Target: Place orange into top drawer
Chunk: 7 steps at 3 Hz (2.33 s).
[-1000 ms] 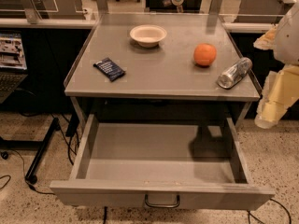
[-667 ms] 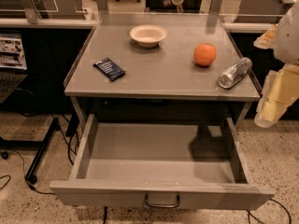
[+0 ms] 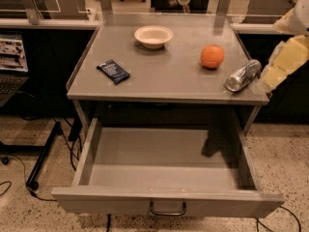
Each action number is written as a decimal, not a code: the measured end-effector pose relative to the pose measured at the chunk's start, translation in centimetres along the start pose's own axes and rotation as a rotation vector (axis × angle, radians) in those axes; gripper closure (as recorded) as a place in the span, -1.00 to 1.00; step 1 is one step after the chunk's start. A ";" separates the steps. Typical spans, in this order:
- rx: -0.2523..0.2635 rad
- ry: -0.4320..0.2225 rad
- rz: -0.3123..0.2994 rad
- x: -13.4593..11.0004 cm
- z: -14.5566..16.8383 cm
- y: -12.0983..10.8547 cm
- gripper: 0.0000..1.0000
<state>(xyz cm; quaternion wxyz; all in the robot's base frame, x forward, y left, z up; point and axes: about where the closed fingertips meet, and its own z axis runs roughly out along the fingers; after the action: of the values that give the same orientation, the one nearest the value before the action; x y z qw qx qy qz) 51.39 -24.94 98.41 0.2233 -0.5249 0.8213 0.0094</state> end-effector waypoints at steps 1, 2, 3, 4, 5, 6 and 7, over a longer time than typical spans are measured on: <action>-0.039 -0.022 0.088 0.0 2.3 -4.6 -1.00; -0.063 -0.024 0.140 -0.9 4.5 -8.2 -1.00; -0.041 -0.032 0.170 -2.4 8.0 -11.5 -1.00; 0.012 -0.033 0.207 -2.6 10.5 -13.6 -1.00; 0.019 -0.037 0.207 -2.7 10.6 -13.9 -1.00; 0.012 -0.112 0.244 -2.3 10.9 -14.1 -1.00; -0.029 -0.215 0.236 -3.0 12.3 -14.5 -1.00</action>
Offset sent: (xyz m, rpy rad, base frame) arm 0.1478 -0.0334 -0.0013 0.1255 0.1075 -0.1396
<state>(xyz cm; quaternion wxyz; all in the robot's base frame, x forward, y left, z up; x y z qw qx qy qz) 69.38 -25.73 91.62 0.2996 -0.4237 0.8485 0.1036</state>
